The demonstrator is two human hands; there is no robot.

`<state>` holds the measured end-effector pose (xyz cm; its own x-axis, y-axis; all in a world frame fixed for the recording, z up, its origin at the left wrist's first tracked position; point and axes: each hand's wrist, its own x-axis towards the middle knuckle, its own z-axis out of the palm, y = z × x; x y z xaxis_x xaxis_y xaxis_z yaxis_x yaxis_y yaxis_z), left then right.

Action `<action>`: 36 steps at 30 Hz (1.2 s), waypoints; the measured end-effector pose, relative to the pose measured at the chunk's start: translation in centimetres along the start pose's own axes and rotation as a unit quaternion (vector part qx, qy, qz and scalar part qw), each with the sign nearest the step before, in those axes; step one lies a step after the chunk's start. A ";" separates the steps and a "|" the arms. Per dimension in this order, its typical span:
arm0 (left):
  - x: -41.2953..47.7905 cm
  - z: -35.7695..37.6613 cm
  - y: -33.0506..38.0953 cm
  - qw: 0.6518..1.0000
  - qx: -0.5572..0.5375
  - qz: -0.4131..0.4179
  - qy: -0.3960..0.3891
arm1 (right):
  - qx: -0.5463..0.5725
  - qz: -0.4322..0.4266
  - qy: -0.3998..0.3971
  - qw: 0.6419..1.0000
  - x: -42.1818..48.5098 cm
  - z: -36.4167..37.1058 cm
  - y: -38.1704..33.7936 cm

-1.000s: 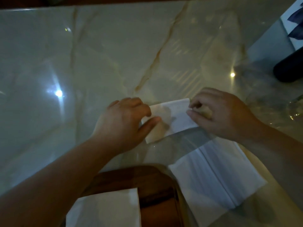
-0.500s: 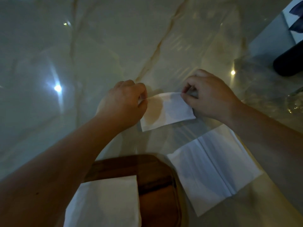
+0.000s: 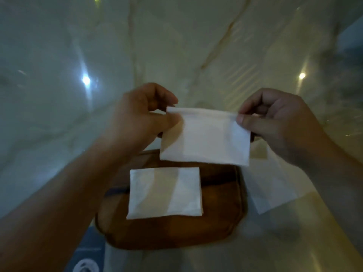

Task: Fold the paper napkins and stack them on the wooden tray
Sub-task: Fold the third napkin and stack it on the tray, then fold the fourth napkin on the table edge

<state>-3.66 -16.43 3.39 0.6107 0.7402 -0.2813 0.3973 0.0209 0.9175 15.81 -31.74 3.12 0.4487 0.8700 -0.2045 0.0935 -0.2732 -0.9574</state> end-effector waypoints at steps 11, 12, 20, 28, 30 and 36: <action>-8.1 -3.5 -5.1 0.980 0.181 -0.075 -0.045 | -0.072 0.063 -0.110 0.989 -4.7 6.4 2.1; -8.3 -3.6 -5.2 0.978 0.186 -0.078 -0.043 | -0.071 0.066 -0.109 0.989 -4.8 6.8 2.2; -8.4 -4.2 -5.9 0.962 0.270 -0.044 -0.028 | -0.223 -0.020 -0.118 0.967 -4.9 8.5 2.0; -8.2 -3.3 -4.9 0.911 0.406 0.043 -0.062 | -0.348 -0.095 -0.124 0.924 -4.9 7.6 1.7; -8.1 -3.2 -4.7 0.886 0.448 0.103 -0.061 | -0.375 -0.115 -0.106 0.914 -5.1 7.1 1.7; -6.3 0.8 -2.6 0.864 0.458 0.197 -0.075 | -0.404 -0.124 -0.044 0.905 -5.3 3.1 2.3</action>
<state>-8.03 -21.69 2.55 0.8765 0.4722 -0.0939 0.4719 -0.8040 0.3617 10.89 -35.69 1.42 0.2549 0.9654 -0.0540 0.8174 -0.2450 -0.5213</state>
